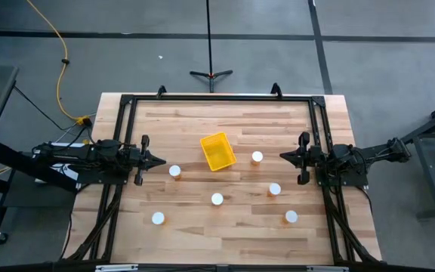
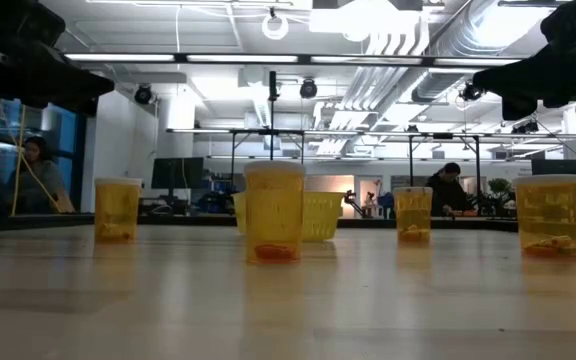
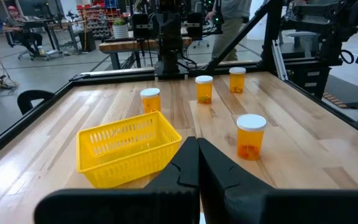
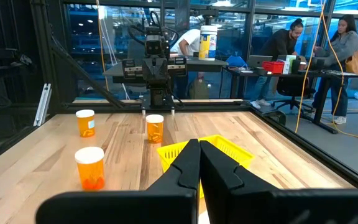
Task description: Pick and place pill bottles into a basket
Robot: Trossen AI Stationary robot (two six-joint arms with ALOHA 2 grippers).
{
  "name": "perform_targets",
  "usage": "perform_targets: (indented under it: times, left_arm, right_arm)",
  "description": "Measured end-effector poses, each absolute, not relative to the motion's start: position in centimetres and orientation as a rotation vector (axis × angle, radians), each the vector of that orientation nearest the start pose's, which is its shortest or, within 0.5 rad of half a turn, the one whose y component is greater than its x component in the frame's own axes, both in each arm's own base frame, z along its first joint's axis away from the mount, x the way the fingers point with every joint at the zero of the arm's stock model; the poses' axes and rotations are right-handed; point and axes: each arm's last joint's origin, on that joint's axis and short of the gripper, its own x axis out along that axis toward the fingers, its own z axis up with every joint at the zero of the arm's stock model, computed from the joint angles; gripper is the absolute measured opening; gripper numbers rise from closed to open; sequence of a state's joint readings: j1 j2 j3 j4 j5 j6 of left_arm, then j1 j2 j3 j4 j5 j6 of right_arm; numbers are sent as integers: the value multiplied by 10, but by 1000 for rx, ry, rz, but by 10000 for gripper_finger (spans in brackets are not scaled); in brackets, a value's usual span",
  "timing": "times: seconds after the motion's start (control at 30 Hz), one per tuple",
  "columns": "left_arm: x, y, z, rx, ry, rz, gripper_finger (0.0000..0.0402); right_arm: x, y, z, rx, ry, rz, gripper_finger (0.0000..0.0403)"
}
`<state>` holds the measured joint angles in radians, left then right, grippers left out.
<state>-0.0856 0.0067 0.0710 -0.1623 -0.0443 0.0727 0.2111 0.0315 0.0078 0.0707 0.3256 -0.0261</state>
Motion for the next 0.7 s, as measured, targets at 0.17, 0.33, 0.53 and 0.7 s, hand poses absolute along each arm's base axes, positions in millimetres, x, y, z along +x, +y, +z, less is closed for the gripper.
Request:
perform_targets:
  times: [0.17, 0.33, 0.53, 0.7]
  left_arm:
    - [93, -7, 171, 79, 96, -45, 33]
    - [93, -7, 171, 79, 97, -45, 33]
    - [93, -7, 171, 76, 96, -46, 33]
    - [93, -7, 171, 77, 96, -43, 33]
  right_arm:
    - [97, 11, 170, -14, -44, -115, 0]
    - [97, 11, 170, -14, -44, -115, 0]
    - [97, 11, 171, -13, -46, -113, 0]
    - [97, 11, 173, 27, -75, -113, 0]
